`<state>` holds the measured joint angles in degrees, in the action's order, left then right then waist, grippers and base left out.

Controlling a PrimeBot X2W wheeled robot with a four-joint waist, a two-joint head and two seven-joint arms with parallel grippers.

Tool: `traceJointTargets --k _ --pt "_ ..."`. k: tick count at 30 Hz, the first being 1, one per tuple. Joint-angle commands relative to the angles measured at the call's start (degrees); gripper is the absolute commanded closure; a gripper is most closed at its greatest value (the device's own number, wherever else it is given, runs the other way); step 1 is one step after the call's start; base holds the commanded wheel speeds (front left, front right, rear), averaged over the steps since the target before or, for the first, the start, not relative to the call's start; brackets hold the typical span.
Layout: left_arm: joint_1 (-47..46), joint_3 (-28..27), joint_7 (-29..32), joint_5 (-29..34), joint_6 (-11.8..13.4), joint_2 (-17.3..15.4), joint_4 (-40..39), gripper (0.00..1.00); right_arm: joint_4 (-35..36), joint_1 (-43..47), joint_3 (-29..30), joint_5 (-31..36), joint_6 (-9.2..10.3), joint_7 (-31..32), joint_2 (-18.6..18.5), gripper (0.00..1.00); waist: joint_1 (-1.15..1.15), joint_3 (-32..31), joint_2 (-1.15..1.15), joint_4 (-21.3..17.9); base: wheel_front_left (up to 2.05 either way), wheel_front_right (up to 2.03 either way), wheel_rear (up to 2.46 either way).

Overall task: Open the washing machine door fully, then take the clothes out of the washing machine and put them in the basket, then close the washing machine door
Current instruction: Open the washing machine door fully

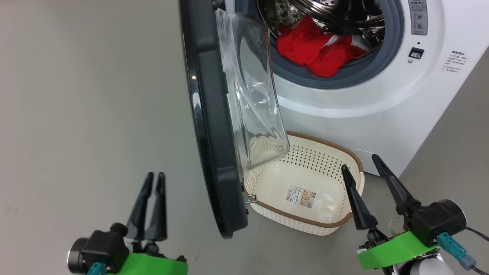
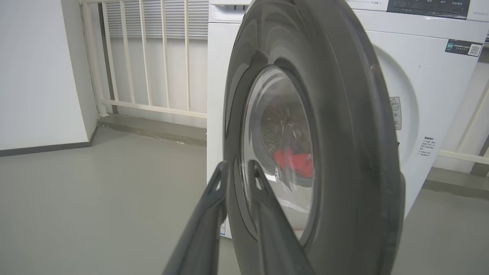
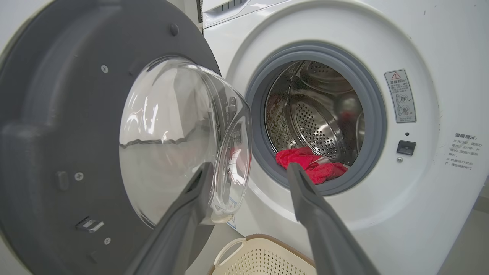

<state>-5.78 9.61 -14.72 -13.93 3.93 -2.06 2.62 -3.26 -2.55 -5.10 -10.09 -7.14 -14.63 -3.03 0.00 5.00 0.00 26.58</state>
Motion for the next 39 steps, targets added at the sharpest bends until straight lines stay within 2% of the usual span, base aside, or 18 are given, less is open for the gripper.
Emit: traceJointTargets --k 1,7,12,22,29,34,39 --pt "-1.18 -1.82 -0.28 0.72 -0.03 -0.82 -1.69 1.00 1.26 -0.93 -1.67 -0.45 -0.35 -0.37 0.15 0.00 0.00 0.00 0.00 -0.13 0.00 0.00 0.00" --pt "-2.60 -3.18 -0.28 1.29 1.03 -0.82 -6.99 1.00 1.19 -1.33 -2.14 -0.84 -0.35 -0.37 0.15 0.00 0.00 0.04 0.00 -0.61 0.00 0.00 0.00" --pt "-4.37 -2.16 -0.28 1.76 1.97 -0.82 -13.63 1.00 1.40 -1.55 -2.28 -0.95 -0.35 -0.37 0.15 0.00 0.00 0.06 0.00 -0.70 0.00 0.00 0.00" --pt "-6.55 6.61 1.43 3.61 -0.76 -0.82 -21.51 1.00 1.50 -1.63 -2.47 -1.31 -0.35 -0.37 0.15 0.00 0.00 -0.10 0.00 -1.16 0.00 0.00 0.00" --pt "-7.24 12.92 4.80 3.25 -3.20 -0.82 -18.82 1.00 1.39 -1.96 -2.55 -1.43 -0.35 -0.37 0.15 0.00 0.00 0.36 0.00 -1.62 0.00 0.00 0.00" --pt "-7.13 16.15 5.67 1.60 -3.46 -0.82 -13.60 1.00 1.51 -2.37 -2.58 -1.44 -0.35 -0.37 0.15 0.00 0.00 0.79 0.00 -2.10 0.00 0.00 0.00" --pt "-7.52 16.99 7.06 1.40 -3.71 -0.96 -8.90 1.00 1.38 -2.49 -2.51 -1.56 -0.35 -0.37 0.15 0.00 0.00 1.11 0.00 -2.41 0.00 0.00 0.00"
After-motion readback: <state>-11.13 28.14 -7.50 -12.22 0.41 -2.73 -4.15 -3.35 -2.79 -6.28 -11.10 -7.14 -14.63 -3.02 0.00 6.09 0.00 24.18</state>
